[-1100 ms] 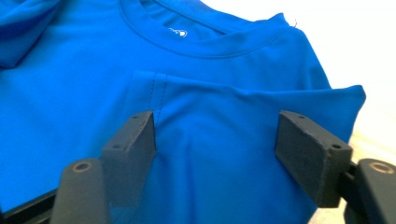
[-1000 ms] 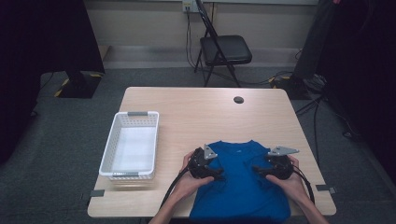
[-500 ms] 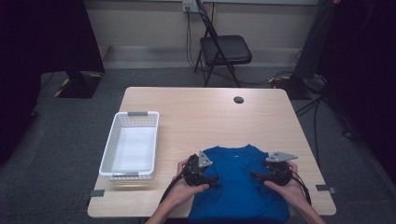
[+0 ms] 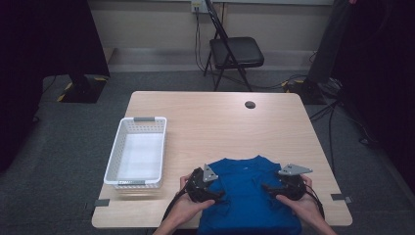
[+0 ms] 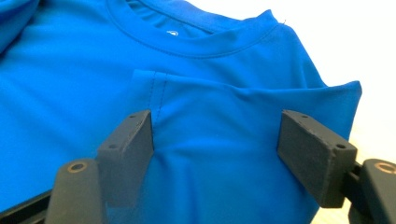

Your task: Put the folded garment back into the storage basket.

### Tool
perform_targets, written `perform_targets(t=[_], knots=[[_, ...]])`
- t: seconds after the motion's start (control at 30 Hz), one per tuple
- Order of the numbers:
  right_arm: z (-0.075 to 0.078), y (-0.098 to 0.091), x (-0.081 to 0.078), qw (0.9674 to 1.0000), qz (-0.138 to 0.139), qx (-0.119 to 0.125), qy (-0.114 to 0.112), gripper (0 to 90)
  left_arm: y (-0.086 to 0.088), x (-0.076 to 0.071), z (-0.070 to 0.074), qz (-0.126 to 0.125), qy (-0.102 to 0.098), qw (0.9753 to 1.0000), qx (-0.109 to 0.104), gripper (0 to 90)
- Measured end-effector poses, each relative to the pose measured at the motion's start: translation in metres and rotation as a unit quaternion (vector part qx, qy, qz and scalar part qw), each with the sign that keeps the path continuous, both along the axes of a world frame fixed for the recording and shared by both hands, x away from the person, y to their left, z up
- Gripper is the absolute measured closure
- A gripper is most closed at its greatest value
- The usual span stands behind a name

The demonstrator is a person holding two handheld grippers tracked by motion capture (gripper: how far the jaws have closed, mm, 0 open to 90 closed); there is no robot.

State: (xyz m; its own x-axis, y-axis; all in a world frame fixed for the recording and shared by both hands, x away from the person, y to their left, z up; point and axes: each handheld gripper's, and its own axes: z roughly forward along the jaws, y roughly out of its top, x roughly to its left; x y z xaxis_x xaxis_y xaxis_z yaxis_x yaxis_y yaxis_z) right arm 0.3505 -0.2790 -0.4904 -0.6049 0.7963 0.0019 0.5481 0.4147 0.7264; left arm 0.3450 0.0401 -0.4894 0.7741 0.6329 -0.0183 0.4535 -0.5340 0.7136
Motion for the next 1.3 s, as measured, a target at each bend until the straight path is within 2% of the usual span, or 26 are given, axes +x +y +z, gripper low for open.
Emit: perform_targets(t=[0.2,0.33,0.37,0.43,0.47,0.5,0.53,0.63,0.67,0.8,0.9,0.97,1.07,1.17,1.3], knots=[[0.001,0.003,-0.003,1.0000,0.001,-0.004,0.005,26.3,0.004,-0.003,0.005,-0.014,0.016,0.9996,0.021,22.8],[0.003,0.005,-0.004,0.9999,0.002,-0.009,0.011,26.5,0.013,-0.003,0.005,-0.004,0.036,0.9994,0.003,22.9],[0.005,0.005,-0.003,0.9998,0.004,-0.004,0.017,27.3,0.018,-0.002,0.007,0.004,0.039,0.9992,-0.008,22.9],[0.008,0.003,-0.001,0.9998,0.004,0.005,0.016,28.9,0.024,0.000,0.013,0.012,0.028,0.9993,-0.021,22.9],[0.008,0.003,-0.001,0.9998,0.004,0.005,0.016,28.9,0.024,0.000,0.013,0.012,0.028,0.9993,-0.021,23.0],[0.015,0.000,0.002,0.9996,0.011,0.017,0.018,30.3,0.026,0.002,0.017,0.019,0.022,0.9992,-0.028,23.0],[0.018,-0.001,0.003,0.9995,0.016,0.020,0.018,30.4,0.030,0.008,0.022,0.027,0.021,0.9987,-0.038,23.0],[0.030,-0.006,0.011,0.9994,0.020,0.022,0.014,30.6,0.030,0.019,0.028,0.046,0.014,0.9976,-0.050,23.2],[0.030,-0.006,0.011,0.9994,0.020,0.022,0.014,30.6,0.030,0.019,0.028,0.046,0.014,0.9976,-0.050,23.2],[0.042,-0.016,0.026,0.9996,0.005,0.027,-0.001,33.3,0.026,0.035,0.027,0.062,0.003,0.9969,-0.049,24.3],[0.036,-0.025,0.036,0.9994,-0.004,0.035,0.006,38.0,0.026,0.044,0.021,0.064,0.016,0.9954,-0.070,26.1],[0.025,-0.031,0.040,0.9989,-0.011,0.044,0.012,42.3,0.026,0.045,0.016,0.063,0.020,0.9954,-0.069,26.1],[0.017,-0.034,0.043,0.9990,-0.005,0.038,0.025,45.6,0.026,0.045,0.011,0.061,0.027,0.9959,-0.061,27.1],[0.015,-0.037,0.043,0.9989,-0.009,0.040,0.025,46.8,0.027,0.044,0.007,0.061,0.034,0.9962,-0.053,28.8],[0.010,-0.037,0.043,0.9992,-0.009,0.028,0.029,48.3,0.028,0.043,0.004,0.060,0.032,0.9968,-0.041,31.8]])
